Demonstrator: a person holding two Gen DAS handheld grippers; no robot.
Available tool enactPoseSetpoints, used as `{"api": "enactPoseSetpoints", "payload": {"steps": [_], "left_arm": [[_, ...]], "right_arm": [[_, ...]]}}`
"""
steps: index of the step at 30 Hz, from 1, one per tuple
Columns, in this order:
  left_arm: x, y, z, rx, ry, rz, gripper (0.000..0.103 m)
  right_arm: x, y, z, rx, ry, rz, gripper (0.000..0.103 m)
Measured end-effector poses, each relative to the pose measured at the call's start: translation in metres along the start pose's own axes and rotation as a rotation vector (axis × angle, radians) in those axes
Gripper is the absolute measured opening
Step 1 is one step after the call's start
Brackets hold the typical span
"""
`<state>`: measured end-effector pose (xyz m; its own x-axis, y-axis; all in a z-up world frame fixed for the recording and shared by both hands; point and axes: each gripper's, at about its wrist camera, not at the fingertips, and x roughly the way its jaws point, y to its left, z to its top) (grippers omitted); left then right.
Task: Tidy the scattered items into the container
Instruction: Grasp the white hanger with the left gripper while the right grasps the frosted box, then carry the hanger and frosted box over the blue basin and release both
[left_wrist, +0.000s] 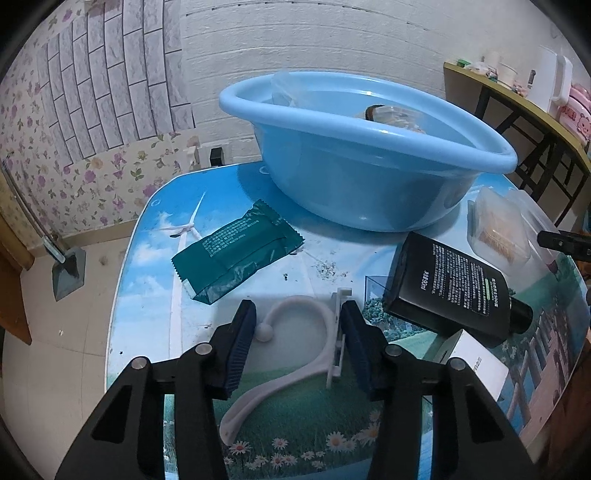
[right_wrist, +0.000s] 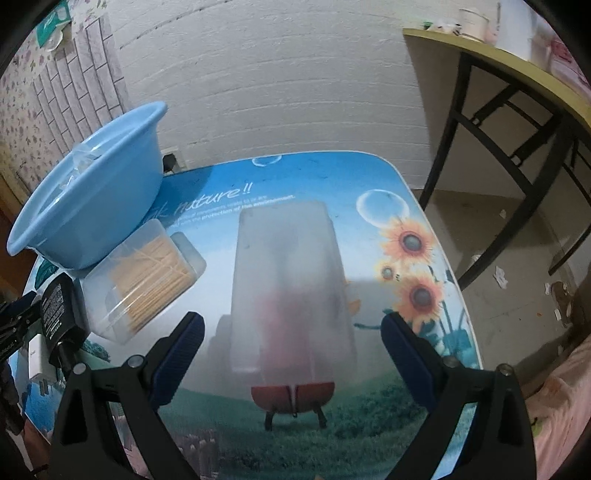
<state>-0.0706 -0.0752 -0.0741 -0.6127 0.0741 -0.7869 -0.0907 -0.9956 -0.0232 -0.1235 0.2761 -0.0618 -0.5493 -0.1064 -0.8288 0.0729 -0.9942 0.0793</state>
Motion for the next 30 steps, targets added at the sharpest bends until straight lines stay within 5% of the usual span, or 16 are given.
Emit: {"api": "enactPoseSetpoints", "payload": {"steps": [9, 14, 19, 30], "left_arm": [[-0.006, -0.001, 0.001, -0.007, -0.010, -0.007, 0.047], [-0.010, -0.002, 0.003, -0.009, -0.019, -0.009, 0.047], [-0.013, -0.002, 0.005, -0.012, -0.027, -0.006, 0.047], [-0.028, 0.002, 0.007, -0.035, -0.050, -0.025, 0.047]], "right_arm": [[0.011, -0.002, 0.004, -0.019, 0.026, -0.016, 0.097], [0.011, -0.002, 0.005, -0.039, 0.010, -0.032, 0.085], [0.010, -0.001, 0.007, -0.068, -0.004, -0.035, 0.061], [-0.007, 0.001, 0.001, -0.091, -0.040, 0.008, 0.060]]}}
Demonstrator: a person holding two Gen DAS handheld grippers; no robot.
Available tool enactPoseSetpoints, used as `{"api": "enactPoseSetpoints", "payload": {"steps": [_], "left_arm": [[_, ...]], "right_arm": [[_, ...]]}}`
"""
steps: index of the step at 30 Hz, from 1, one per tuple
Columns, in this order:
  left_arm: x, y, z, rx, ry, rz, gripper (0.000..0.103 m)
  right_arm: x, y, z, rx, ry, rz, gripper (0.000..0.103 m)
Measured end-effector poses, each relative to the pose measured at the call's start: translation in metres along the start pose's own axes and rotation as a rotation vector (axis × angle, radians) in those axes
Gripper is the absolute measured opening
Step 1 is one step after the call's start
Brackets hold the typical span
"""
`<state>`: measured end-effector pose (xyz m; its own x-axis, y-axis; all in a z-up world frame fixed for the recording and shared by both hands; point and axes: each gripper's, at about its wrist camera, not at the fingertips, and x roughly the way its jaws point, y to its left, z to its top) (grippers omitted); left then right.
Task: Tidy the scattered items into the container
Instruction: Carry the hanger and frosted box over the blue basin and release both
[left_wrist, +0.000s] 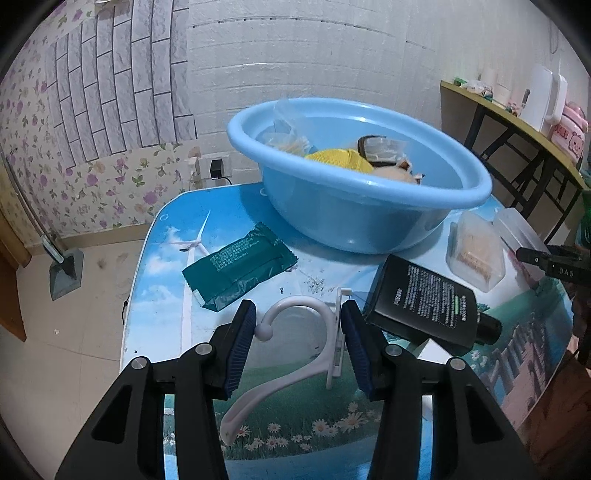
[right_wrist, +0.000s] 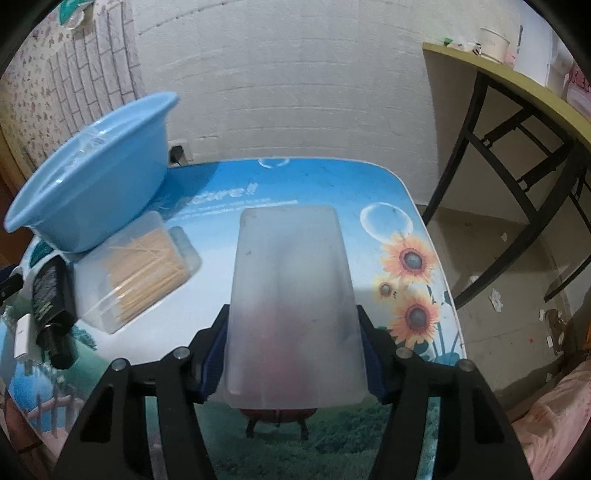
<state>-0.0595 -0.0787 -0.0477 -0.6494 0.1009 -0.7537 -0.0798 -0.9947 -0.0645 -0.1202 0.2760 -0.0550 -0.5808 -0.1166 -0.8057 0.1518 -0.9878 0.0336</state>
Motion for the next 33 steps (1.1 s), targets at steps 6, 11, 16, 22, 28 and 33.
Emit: {"api": "enactPoseSetpoints", "payload": {"steps": [6, 11, 16, 22, 28, 33], "left_arm": [[-0.010, 0.000, 0.004, -0.004, -0.024, -0.006, 0.047], [-0.019, -0.002, 0.007, 0.003, -0.044, -0.006, 0.047], [-0.031, -0.002, 0.015, -0.004, -0.069, -0.024, 0.047], [-0.045, -0.002, 0.029, -0.006, -0.117, -0.032, 0.047], [-0.055, -0.002, 0.044, -0.001, -0.155, -0.034, 0.047], [-0.057, -0.007, 0.060, 0.015, -0.172, -0.039, 0.047]], "right_arm": [[-0.020, 0.008, 0.004, 0.000, -0.033, 0.050, 0.060], [-0.037, 0.021, 0.009, -0.020, -0.063, 0.085, 0.060], [-0.054, 0.038, 0.019, -0.053, -0.096, 0.125, 0.060], [-0.070, 0.055, 0.030, -0.082, -0.135, 0.183, 0.060], [-0.073, 0.070, 0.043, -0.111, -0.154, 0.220, 0.060], [-0.072, 0.081, 0.055, -0.128, -0.168, 0.246, 0.060]]}}
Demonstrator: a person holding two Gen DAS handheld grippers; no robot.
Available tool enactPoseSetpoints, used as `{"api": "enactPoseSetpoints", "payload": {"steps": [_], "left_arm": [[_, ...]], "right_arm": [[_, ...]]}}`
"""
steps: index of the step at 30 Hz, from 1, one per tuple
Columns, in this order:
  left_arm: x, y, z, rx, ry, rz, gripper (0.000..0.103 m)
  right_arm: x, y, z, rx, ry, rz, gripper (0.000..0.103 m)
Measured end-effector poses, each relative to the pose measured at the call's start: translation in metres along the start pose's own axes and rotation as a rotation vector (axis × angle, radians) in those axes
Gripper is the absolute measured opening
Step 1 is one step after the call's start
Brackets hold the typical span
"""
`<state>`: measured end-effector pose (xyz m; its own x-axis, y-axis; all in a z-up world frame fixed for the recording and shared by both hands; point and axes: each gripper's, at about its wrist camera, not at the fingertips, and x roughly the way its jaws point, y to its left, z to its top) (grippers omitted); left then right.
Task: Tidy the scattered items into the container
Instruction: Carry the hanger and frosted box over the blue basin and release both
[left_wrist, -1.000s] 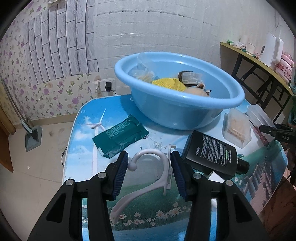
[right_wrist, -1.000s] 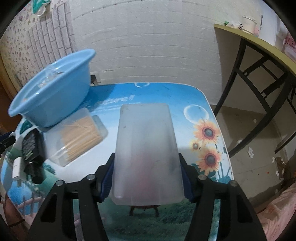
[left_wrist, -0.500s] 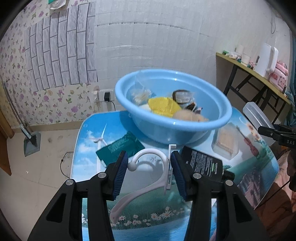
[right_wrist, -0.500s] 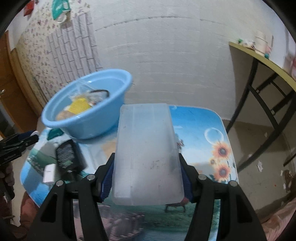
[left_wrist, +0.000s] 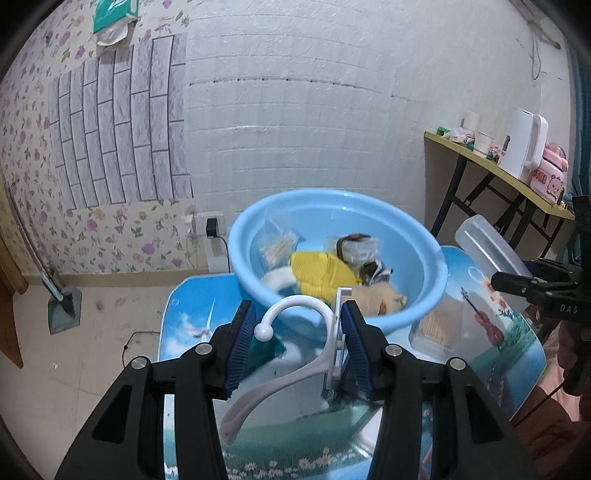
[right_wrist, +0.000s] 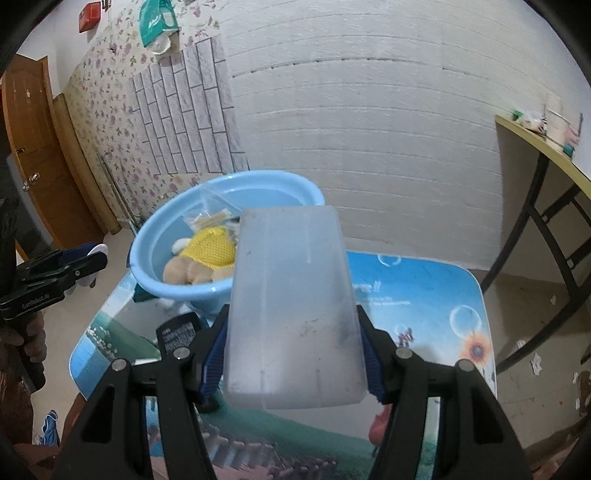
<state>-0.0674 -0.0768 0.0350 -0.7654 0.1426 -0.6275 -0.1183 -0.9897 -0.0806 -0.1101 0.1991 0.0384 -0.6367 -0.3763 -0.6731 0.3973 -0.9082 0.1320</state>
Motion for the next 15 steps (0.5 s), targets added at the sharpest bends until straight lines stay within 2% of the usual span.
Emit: {"api": "enactPoseSetpoints", "payload": {"steps": [8, 15], "left_arm": [[0.021, -0.013, 0.026, 0.043, -0.007, -0.032, 0.047], [0.053, -0.016, 0.043, 0.065, 0.012, -0.064, 0.047]], "right_arm": [[0.017, 0.012, 0.025, -0.037, -0.017, 0.056, 0.060], [0.037, 0.022, 0.045, -0.073, 0.005, 0.095, 0.060]]}}
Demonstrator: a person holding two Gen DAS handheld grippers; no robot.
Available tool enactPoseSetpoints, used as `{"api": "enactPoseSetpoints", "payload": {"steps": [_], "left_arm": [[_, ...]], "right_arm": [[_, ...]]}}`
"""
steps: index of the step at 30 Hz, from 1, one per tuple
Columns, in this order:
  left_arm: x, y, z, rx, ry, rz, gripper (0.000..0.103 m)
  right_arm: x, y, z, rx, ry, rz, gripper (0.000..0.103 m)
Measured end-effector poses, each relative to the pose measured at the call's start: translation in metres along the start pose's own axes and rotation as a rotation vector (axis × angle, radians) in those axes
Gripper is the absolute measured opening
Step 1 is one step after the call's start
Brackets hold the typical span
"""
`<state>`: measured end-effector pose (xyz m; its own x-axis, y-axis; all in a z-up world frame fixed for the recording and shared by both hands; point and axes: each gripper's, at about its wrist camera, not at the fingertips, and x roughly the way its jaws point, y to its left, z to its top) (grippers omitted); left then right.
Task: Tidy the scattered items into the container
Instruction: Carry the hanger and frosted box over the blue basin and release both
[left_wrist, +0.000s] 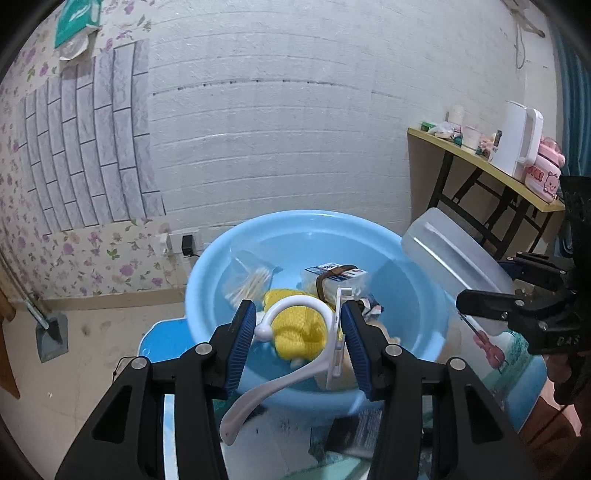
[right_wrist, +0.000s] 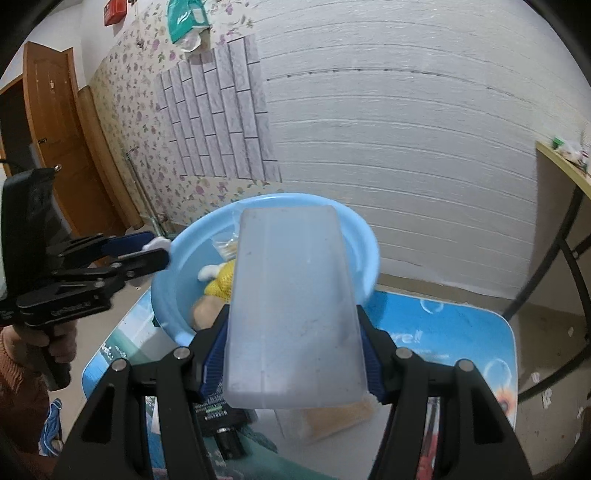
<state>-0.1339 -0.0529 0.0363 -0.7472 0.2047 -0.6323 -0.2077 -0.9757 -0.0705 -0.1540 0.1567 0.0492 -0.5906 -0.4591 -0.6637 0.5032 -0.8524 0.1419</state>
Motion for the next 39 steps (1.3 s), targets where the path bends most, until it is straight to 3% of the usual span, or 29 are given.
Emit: {"api": "enactPoseSetpoints", "payload": {"steps": [22, 27, 39], "left_arm": [[0.086, 0.013, 0.014, 0.048, 0.149, -0.028, 0.047], [0.096, 0.013, 0.013, 0.067, 0.187, -0.032, 0.047], [0.097, 0.011, 0.013, 0.093, 0.185, -0.038, 0.050]], "right_arm": [[0.058, -0.005, 0.032, -0.031, 0.093, 0.009, 0.060], [0.068, -0.001, 0.031, -0.030, 0.115, 0.010, 0.060], [0.079, 0.008, 0.030, -0.041, 0.149, 0.034, 0.060]]}}
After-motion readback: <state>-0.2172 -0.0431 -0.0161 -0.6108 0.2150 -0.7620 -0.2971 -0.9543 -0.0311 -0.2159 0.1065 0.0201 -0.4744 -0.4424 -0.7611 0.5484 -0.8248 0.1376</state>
